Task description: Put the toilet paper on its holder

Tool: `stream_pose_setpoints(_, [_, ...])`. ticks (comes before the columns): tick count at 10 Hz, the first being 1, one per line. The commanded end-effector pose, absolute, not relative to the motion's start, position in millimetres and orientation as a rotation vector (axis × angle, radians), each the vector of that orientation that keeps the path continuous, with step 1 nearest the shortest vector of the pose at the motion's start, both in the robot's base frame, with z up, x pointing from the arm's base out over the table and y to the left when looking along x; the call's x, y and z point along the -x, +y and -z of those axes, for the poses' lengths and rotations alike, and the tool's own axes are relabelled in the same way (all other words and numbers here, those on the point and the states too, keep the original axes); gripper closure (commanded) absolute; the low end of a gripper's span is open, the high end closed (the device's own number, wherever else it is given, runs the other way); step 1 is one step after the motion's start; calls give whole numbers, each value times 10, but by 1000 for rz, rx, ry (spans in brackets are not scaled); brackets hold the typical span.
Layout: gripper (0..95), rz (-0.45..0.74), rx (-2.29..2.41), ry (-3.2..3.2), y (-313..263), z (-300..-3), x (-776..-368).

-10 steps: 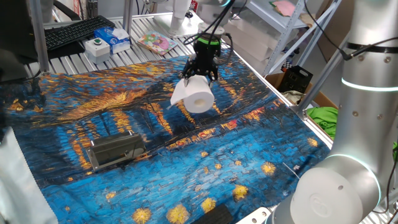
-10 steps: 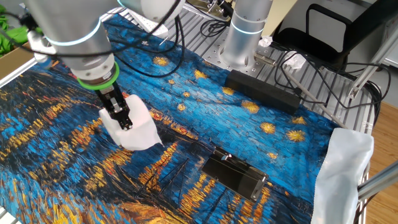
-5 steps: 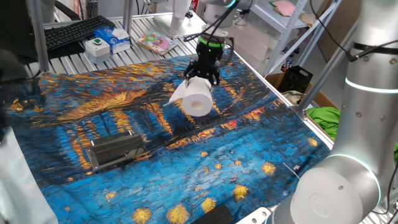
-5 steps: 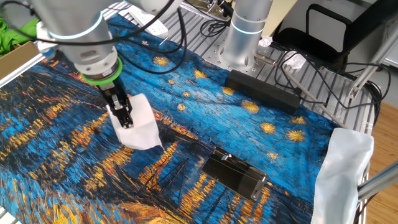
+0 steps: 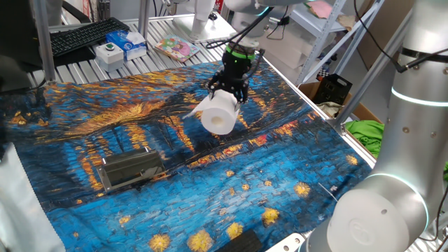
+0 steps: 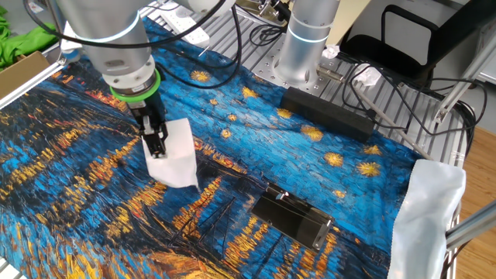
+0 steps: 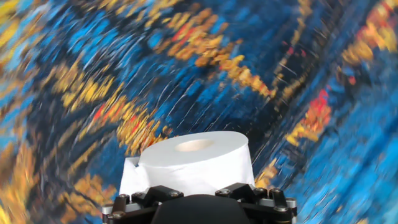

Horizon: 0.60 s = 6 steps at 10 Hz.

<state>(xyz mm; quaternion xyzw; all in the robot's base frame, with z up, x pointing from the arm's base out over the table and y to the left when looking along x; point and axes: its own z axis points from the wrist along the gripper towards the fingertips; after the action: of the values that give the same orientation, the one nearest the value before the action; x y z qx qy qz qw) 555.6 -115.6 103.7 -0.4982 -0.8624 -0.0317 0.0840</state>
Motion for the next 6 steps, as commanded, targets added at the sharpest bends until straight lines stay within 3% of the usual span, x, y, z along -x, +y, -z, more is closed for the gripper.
stream_pose_setpoints(1, [950, 111, 1851, -2376, -1100, -970, -5567])
stream_pose_setpoints(6, [950, 115, 2051, -2252, -1028, -874, -5629])
